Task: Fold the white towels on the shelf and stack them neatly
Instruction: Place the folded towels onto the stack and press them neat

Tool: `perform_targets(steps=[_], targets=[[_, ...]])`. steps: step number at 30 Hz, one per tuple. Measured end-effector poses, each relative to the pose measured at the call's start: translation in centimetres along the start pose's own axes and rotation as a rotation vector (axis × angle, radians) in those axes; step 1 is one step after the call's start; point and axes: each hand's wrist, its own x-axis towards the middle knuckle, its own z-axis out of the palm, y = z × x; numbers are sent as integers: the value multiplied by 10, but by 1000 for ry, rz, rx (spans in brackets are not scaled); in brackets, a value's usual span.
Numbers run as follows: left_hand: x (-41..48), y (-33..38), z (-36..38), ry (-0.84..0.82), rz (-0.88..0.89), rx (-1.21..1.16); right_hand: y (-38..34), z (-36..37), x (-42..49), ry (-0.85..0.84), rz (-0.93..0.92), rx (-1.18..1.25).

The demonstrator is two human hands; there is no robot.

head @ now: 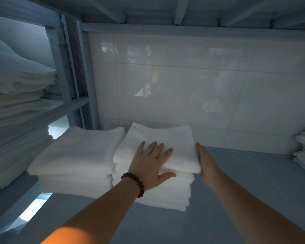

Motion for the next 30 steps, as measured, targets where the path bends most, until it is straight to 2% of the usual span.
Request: perform_targets(steps=[3,7,12,16,19,21,22,25,27,28,30], targets=[[0,-12,8,1,-64,7,11,12,1,-110,139,134],[4,-14,8,72,-87,15,0,10,8,-233,47,200],[2,-15,12,86,-149,-42,4,25,20,-128,34,12],[-1,-9,18,91,-144,-70,-8,10,22,-216,46,93],[-2,-6,18,25,-161,-67,-4,8,16,-245,43,-114],[-2,-10,14,-32,-160,-46,-8,10,13,-191,-18,-222],[-2,-12,11,-54,-159,-43,-11,11,11,-118,-80,-365],[-2,-11,3,-100,-175,-103,-20,25,8,149,-391,-1229],[2,-11,-1,-113,-224,-159,-8,48,3,72,-628,-1543],[4,-14,-2,-133,-259,-165,0,56,2,-6,-660,-1623],[3,-27,-2,-204,-334,-130,15,60,1,-71,-587,-1705]])
